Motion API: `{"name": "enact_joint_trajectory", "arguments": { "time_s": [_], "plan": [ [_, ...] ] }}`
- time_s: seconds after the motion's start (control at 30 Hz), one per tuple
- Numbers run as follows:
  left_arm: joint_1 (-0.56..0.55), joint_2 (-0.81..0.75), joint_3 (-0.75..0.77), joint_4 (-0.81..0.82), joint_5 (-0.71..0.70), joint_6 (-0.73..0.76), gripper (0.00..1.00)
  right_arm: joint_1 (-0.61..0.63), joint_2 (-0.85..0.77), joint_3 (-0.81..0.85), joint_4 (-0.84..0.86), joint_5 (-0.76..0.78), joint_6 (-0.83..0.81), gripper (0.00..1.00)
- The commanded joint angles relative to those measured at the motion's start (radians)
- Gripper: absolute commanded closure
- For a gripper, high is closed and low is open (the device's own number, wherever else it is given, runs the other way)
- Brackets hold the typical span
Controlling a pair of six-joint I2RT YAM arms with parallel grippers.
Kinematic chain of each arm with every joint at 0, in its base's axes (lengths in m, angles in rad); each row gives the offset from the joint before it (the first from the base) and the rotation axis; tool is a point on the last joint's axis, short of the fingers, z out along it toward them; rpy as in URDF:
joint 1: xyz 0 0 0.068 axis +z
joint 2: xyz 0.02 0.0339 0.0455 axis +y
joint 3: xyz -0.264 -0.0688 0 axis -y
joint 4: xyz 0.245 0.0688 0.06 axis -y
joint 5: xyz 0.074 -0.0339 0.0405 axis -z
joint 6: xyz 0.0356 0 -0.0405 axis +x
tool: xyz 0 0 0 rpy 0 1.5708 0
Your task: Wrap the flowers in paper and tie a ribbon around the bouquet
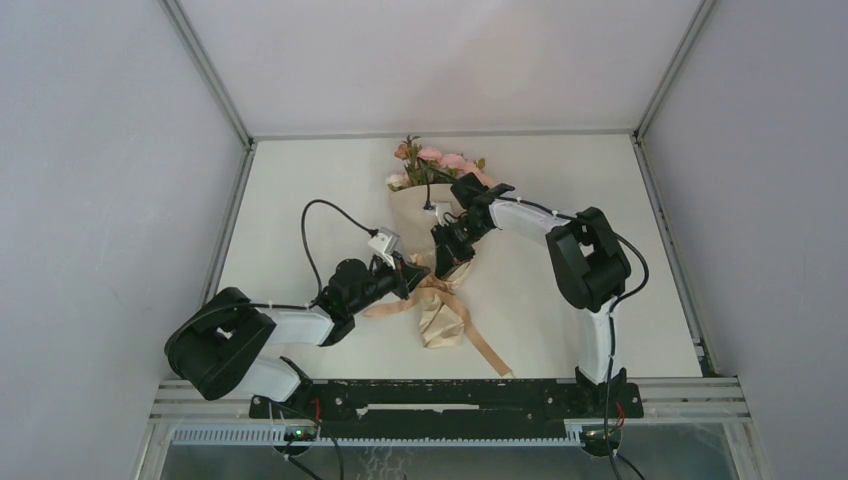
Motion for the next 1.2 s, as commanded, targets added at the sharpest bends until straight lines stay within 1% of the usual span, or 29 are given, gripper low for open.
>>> {"name": "enact_joint_trajectory", "arguments": {
  "time_s": [0.0,0.07,0.17,0.27,0.3,0.37,0.4,0.57,0.63,0.7,0.77,0.9,1.0,1.03,1.1,1.17],
  "plan": [
    [0.007,0.002,-0.005,0.038,-0.034,-0.034,1.00,-0.028,0.040,0.026,0.006,-0.241,-0.054,0.83],
    [0.011,0.010,-0.001,0.037,-0.040,-0.045,1.00,-0.028,0.050,0.023,0.007,-0.264,-0.061,0.83],
    [0.018,0.021,0.007,0.021,-0.057,-0.063,1.00,-0.032,0.064,0.017,0.005,-0.233,-0.070,0.83],
    [0.026,0.021,0.020,-0.023,-0.111,-0.112,1.00,-0.044,0.088,0.020,0.011,-0.233,-0.065,0.82],
    [0.029,0.019,0.027,-0.061,-0.147,-0.140,0.96,-0.045,0.095,0.023,0.011,-0.230,-0.062,0.82],
    [0.034,0.011,0.032,-0.119,-0.215,-0.191,0.86,-0.049,0.098,0.018,0.016,-0.231,-0.060,0.82],
    [0.034,0.008,0.029,-0.123,-0.226,-0.202,0.78,-0.051,0.094,0.010,0.023,-0.228,-0.058,0.83],
    [0.033,-0.020,0.008,-0.106,-0.213,-0.214,0.46,-0.057,0.080,-0.016,0.060,-0.232,-0.038,0.83],
    [0.034,-0.048,0.007,-0.136,-0.216,-0.207,0.33,-0.057,0.082,-0.026,0.074,-0.239,-0.035,0.83],
    [0.035,-0.089,0.011,-0.181,-0.225,-0.199,0.24,-0.057,0.087,-0.031,0.084,-0.244,-0.031,0.83],
    [0.039,-0.147,0.014,-0.240,-0.239,-0.190,0.20,-0.057,0.093,-0.032,0.087,-0.247,-0.031,0.83],
    [0.047,-0.254,0.023,-0.390,-0.267,-0.182,0.16,-0.057,0.084,-0.037,0.093,-0.229,-0.026,0.83],
    [0.052,-0.339,0.042,-0.512,-0.248,-0.139,0.15,-0.057,0.064,-0.056,0.113,-0.213,-0.010,0.83],
    [0.052,-0.373,0.043,-0.534,-0.233,-0.114,0.16,-0.056,0.056,-0.064,0.122,-0.212,-0.002,0.83],
    [0.052,-0.444,0.033,-0.560,-0.181,-0.056,0.24,-0.055,0.039,-0.082,0.140,-0.203,0.015,0.83],
    [0.048,-0.524,0.007,-0.556,-0.096,0.022,0.31,-0.052,0.026,-0.100,0.160,-0.194,0.019,0.82]
  ]
}}
